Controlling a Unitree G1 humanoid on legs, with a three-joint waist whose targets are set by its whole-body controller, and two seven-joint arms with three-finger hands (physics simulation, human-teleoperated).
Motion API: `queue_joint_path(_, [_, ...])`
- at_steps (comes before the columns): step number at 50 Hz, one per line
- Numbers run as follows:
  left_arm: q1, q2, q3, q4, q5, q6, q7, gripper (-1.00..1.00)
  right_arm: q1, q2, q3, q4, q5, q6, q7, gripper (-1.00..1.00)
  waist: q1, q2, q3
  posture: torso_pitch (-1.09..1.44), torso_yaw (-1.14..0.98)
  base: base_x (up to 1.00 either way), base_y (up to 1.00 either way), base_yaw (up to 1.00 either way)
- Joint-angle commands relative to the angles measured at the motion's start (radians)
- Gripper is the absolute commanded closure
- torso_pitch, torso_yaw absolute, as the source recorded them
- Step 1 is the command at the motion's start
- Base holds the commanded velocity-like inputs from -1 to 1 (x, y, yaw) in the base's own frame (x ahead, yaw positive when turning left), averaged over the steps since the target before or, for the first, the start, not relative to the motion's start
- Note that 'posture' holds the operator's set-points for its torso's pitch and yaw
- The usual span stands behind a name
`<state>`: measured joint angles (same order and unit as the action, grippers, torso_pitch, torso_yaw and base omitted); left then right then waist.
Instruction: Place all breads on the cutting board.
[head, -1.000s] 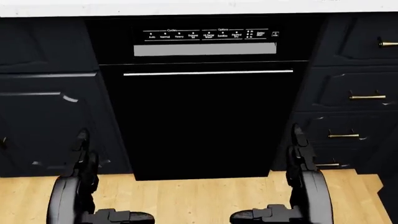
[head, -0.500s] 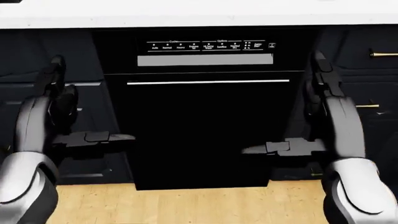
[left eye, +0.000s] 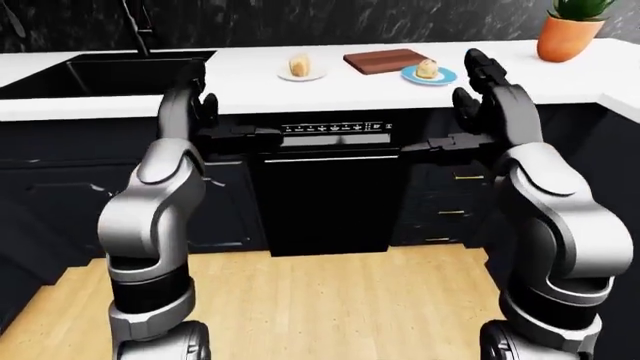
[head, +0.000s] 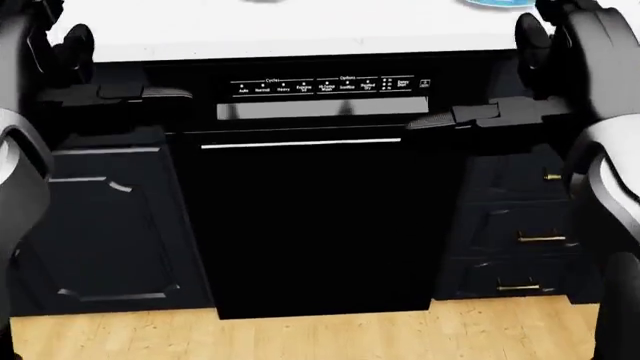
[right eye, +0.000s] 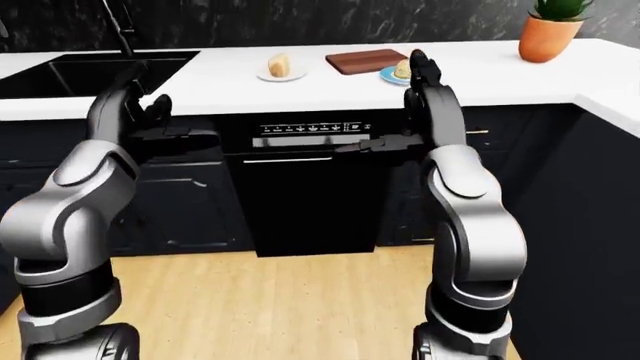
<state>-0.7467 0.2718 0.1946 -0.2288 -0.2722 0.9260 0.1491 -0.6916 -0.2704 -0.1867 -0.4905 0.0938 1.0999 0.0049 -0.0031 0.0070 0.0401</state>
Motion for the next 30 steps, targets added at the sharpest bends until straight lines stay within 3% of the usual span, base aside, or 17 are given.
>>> queue_joint_path(1, [-0.03, 0.015, 0.007, -0.015, -0.009, -0.013, 0.003, -1.0, -0.03, -0.009, -0.004, -0.014, 0.004, -0.009, -0.004, -1.0, 0.003, -0.007, -0.014, 0.0, 0.0, 0.23, 0.0, 0.0])
queue_joint_path(3, [-0.036, 0.017, 0.008, -0.018, -0.014, -0.005, 0.008, -1.0, -0.034, -0.014, -0.005, -0.01, 0.006, -0.008, -0.004, -1.0, 0.006, 0.009, -0.008, 0.0, 0.0, 0.25, -0.03, 0.0])
queue_joint_path(5, [-0.035, 0.019, 0.005, -0.011, -0.014, -0.012, 0.008, -1.0, -0.034, -0.017, -0.007, -0.005, 0.008, -0.014, -0.004, -1.0, 0.002, 0.06, -0.017, 0.0, 0.0, 0.25, -0.07, 0.0])
queue_joint_path(6, [-0.036, 0.019, 0.004, -0.008, -0.014, -0.013, 0.009, -1.0, -0.034, -0.019, -0.007, -0.006, 0.009, -0.012, -0.004, -1.0, 0.014, 0.065, -0.005, 0.0, 0.0, 0.26, -0.09, 0.0])
queue_joint_path(7, [-0.037, 0.02, 0.004, -0.01, -0.016, -0.009, 0.009, -1.0, -0.039, -0.022, -0.008, -0.006, 0.01, -0.007, -0.004, -1.0, 0.006, 0.044, -0.006, 0.0, 0.0, 0.26, -0.07, 0.0])
queue_joint_path(8, [-0.04, 0.02, 0.003, -0.009, -0.016, -0.007, 0.01, -1.0, -0.046, -0.026, -0.01, 0.001, 0.011, -0.006, -0.003, -1.0, 0.002, 0.055, -0.012, 0.0, 0.0, 0.25, -0.09, 0.0])
queue_joint_path(10, [-0.054, 0.025, 0.005, -0.013, -0.02, 0.009, 0.012, -1.0, -0.075, -0.039, -0.01, 0.007, 0.014, 0.013, 0.0, -1.0, 0.006, 0.051, -0.029, 0.0, 0.0, 0.26, -0.09, 0.0])
queue_joint_path(15, [-0.07, 0.035, 0.006, 0.005, -0.02, 0.004, 0.009, -1.0, -0.139, -0.069, 0.0, 0.048, 0.004, 0.027, 0.018, -1.0, 0.019, -0.004, -0.021, 0.0, 0.0, 0.27, -0.09, 0.0])
queue_joint_path(17, [-0.074, 0.037, 0.01, 0.001, -0.025, 0.012, 0.012, -1.0, -0.137, -0.066, 0.001, 0.046, 0.002, 0.027, 0.019, -1.0, 0.025, -0.053, -0.027, 0.0, 0.0, 0.29, -0.09, 0.0])
queue_joint_path(18, [-0.074, 0.038, 0.011, 0.002, -0.026, 0.011, 0.012, -1.0, -0.136, -0.065, 0.0, 0.042, 0.0, 0.029, 0.019, -1.0, 0.025, -0.095, -0.037, 0.0, 0.0, 0.3, -0.09, 0.0])
queue_joint_path(19, [-0.074, 0.039, 0.014, -0.006, -0.029, 0.019, 0.015, -1.0, -0.131, -0.064, 0.0, 0.042, -0.001, 0.026, 0.02, -1.0, 0.016, -0.049, -0.02, 0.0, 0.0, 0.3, -0.09, 0.0])
queue_joint_path(20, [-0.073, 0.04, 0.013, -0.001, -0.029, 0.013, 0.015, -1.0, -0.131, -0.063, 0.0, 0.039, -0.002, 0.03, 0.02, -1.0, 0.023, -0.073, -0.014, 0.0, 0.0, 0.3, -0.09, 0.0])
queue_joint_path(22, [-0.072, 0.041, 0.013, 0.007, -0.029, 0.004, 0.015, -1.0, -0.132, -0.065, 0.0, 0.045, -0.005, 0.024, 0.023, -1.0, 0.011, -0.062, -0.014, 0.0, 0.0, 0.31, -0.09, 0.0])
queue_joint_path(28, [-0.075, 0.042, 0.01, 0.017, -0.03, -0.002, 0.017, -1.0, -0.139, -0.063, 0.004, 0.048, -0.011, 0.029, 0.027, -1.0, 0.002, 0.003, -0.004, 0.0, 0.0, 0.3, -0.09, 0.0])
queue_joint_path(30, [-0.077, 0.043, 0.011, 0.013, -0.032, 0.003, 0.02, -1.0, -0.143, -0.062, 0.005, 0.051, -0.012, 0.029, 0.028, -1.0, -0.006, 0.044, -0.013, 0.0, 0.0, 0.3, -0.09, 0.0])
